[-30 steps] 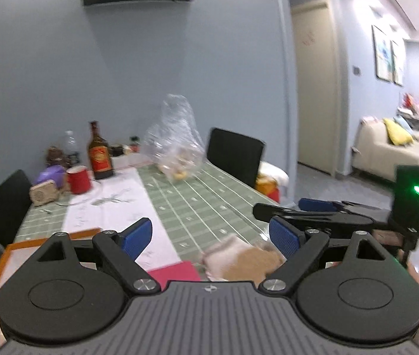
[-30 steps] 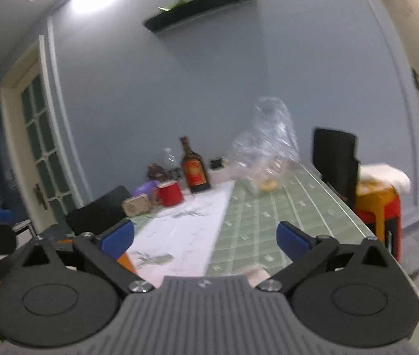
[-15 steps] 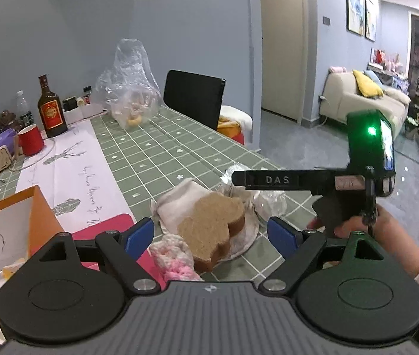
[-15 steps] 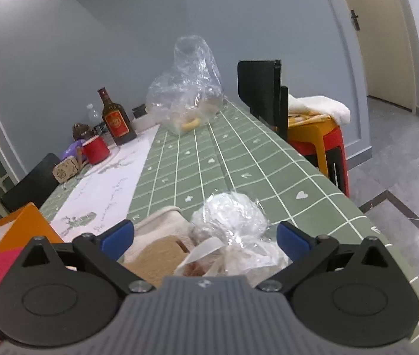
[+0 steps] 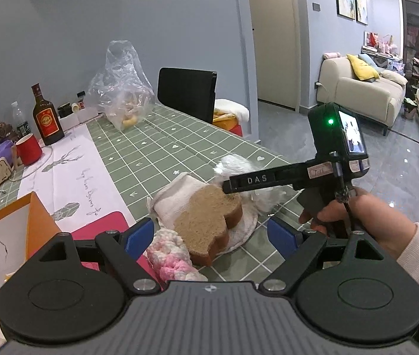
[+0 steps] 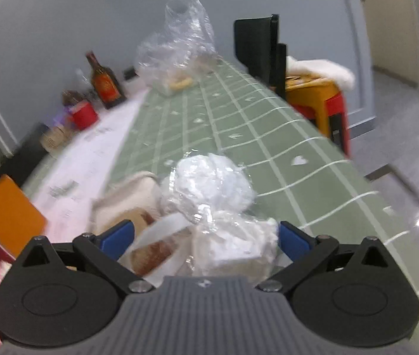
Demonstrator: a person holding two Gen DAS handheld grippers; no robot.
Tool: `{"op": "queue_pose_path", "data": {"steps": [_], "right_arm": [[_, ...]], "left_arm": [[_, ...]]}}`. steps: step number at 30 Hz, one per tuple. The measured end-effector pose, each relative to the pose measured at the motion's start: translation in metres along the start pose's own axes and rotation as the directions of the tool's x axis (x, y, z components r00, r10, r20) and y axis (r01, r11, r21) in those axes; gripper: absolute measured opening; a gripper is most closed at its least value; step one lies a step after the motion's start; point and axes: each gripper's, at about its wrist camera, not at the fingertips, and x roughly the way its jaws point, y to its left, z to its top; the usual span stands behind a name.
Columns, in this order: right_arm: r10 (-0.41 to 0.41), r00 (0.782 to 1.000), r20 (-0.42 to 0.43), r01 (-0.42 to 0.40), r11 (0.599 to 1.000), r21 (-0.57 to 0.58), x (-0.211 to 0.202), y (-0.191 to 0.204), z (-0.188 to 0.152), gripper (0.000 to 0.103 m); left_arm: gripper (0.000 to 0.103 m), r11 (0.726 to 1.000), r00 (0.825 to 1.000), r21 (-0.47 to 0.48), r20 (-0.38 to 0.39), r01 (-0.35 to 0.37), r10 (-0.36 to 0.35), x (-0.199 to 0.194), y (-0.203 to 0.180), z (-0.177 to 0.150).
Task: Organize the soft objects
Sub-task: 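Grasp the white plastic bag bundle with the right gripper, then grasp the pink-and-white crocheted item with the left gripper while the right holds the bag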
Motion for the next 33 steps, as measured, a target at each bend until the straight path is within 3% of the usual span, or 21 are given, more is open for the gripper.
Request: {"op": "queue_pose_path", "data": {"steps": [1,5,6,7,10,20,24,27,30,33], "right_arm": [[0.003,1.000,-0.008,-0.003,1.000,0.002,0.001,-0.001,0.000,0.086],[-0.013,1.000,0.009,0.013,0.999,-0.041,-0.001,0.005,-0.003,0.070],[-0.023,1.000,0.020,0.023,0.999,-0.047,-0.002,0.006,-0.004,0.058],[-0.028,0.999,0.026,0.030,0.998,-0.054,-0.004,0.006,-0.004,0.055],[-0.030,0.999,0.033,0.032,0.998,-0.047,-0.008,0.004,-0.002,0.050],[-0.036,0.999,0.023,0.036,0.999,-0.025,-0.008,0.003,-0.001,0.050],[-0.036,0.999,0.022,0.037,0.999,-0.025,-0.008,0.003,0.000,0.050],[-0.035,0.999,0.019,0.035,0.999,-0.019,-0.008,0.002,-0.001,0.050],[-0.033,0.999,0.017,0.033,0.999,-0.013,-0.008,0.001,0.000,0.050],[-0.034,0.999,0.015,0.034,0.999,-0.013,-0.008,0.002,-0.001,0.050]], "left_arm": [[0.101,1.000,1.000,0.004,0.003,0.004,-0.004,-0.001,0.001,0.001],[0.101,1.000,1.000,0.004,0.027,0.001,-0.002,-0.007,0.005,0.003],[0.101,1.000,1.000,-0.001,0.029,0.002,-0.002,-0.008,0.007,0.003],[0.101,1.000,1.000,-0.004,0.029,0.002,-0.002,-0.008,0.008,0.003],[0.101,1.000,1.000,-0.002,0.026,-0.005,0.005,-0.007,0.008,0.005],[0.101,0.996,0.996,0.024,0.002,-0.086,0.086,0.010,0.003,-0.001],[0.099,0.985,0.989,0.108,-0.052,-0.132,0.138,0.024,-0.013,-0.006],[0.091,0.952,0.977,0.240,-0.044,-0.192,0.208,0.032,-0.032,-0.016],[0.090,0.876,0.951,0.394,-0.017,-0.277,0.308,0.043,-0.055,-0.030],[0.090,0.812,0.923,0.480,-0.015,-0.331,0.385,0.057,-0.070,-0.043]]}}
